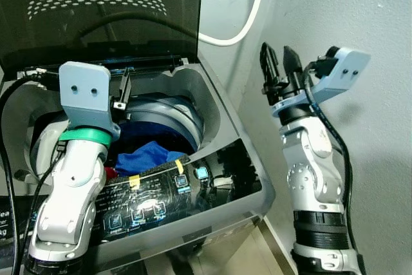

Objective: Clothes washing

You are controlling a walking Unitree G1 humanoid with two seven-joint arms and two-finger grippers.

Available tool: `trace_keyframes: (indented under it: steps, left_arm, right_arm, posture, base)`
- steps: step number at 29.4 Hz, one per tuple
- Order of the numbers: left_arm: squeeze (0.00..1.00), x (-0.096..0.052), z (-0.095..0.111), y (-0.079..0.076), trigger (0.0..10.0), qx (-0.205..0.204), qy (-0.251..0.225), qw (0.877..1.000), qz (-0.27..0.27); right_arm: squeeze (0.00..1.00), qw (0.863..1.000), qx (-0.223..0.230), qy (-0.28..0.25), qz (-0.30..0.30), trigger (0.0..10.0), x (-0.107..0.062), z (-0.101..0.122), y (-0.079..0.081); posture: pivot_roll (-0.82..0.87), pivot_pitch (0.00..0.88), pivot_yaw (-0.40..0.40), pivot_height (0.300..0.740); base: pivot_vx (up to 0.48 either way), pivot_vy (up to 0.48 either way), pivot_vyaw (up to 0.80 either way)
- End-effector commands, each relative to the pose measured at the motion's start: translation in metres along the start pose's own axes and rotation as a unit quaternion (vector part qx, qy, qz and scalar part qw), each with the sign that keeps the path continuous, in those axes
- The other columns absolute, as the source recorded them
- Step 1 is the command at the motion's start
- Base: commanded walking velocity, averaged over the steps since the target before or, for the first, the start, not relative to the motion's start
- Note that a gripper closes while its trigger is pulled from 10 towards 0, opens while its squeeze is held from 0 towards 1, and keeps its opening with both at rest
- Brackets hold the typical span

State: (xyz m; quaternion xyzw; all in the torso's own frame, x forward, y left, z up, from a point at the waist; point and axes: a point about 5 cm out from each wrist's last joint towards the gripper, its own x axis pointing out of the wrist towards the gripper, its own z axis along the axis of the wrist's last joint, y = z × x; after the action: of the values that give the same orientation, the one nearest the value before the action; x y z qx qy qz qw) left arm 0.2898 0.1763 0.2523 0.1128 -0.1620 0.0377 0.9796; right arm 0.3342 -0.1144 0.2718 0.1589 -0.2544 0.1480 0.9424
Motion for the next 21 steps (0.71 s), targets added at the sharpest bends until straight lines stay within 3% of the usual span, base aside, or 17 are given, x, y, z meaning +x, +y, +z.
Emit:
trace_keyframes:
  steps: [1,11,13,18,21]
  left_arm:
    - [0.00,0.000,-0.009,-0.003,10.0,0.002,0.027,1.000,-0.006]
    - [0.00,0.003,-0.008,-0.009,10.0,-0.005,0.005,1.000,-0.024]
    - [0.00,0.003,-0.007,-0.016,10.0,-0.025,0.002,0.999,-0.029]
    - [0.00,0.004,-0.008,-0.019,10.0,-0.031,0.011,0.999,-0.033]
    - [0.00,0.005,-0.010,-0.022,10.0,-0.027,0.018,0.999,-0.041]
  right_arm:
    - [0.00,1.000,-0.012,0.023,0.001,10.0,-0.003,-0.006,-0.001]
    - [0.00,0.999,-0.002,0.040,0.003,10.0,-0.005,-0.014,0.002]
    - [0.00,0.999,-0.015,0.044,0.009,10.0,-0.005,-0.016,0.003]
    - [0.00,0.998,-0.029,0.048,0.010,10.0,-0.006,-0.017,0.003]
    - [0.00,0.998,-0.041,0.048,0.006,10.0,-0.006,-0.017,0.002]
  posture:
    - [0.06,0.048,-0.065,0.740]
    - [0.06,0.060,-0.076,0.740]
    - [0.06,0.061,-0.077,0.740]
    - [0.07,0.061,-0.077,0.740]
    - [0.06,0.060,-0.076,0.740]
  base:
    - [0.000,0.000,0.00]
    - [0.000,0.000,0.00]
    - [0.000,0.000,0.00]
    - [0.000,0.000,0.00]
    - [0.000,0.000,0.68]
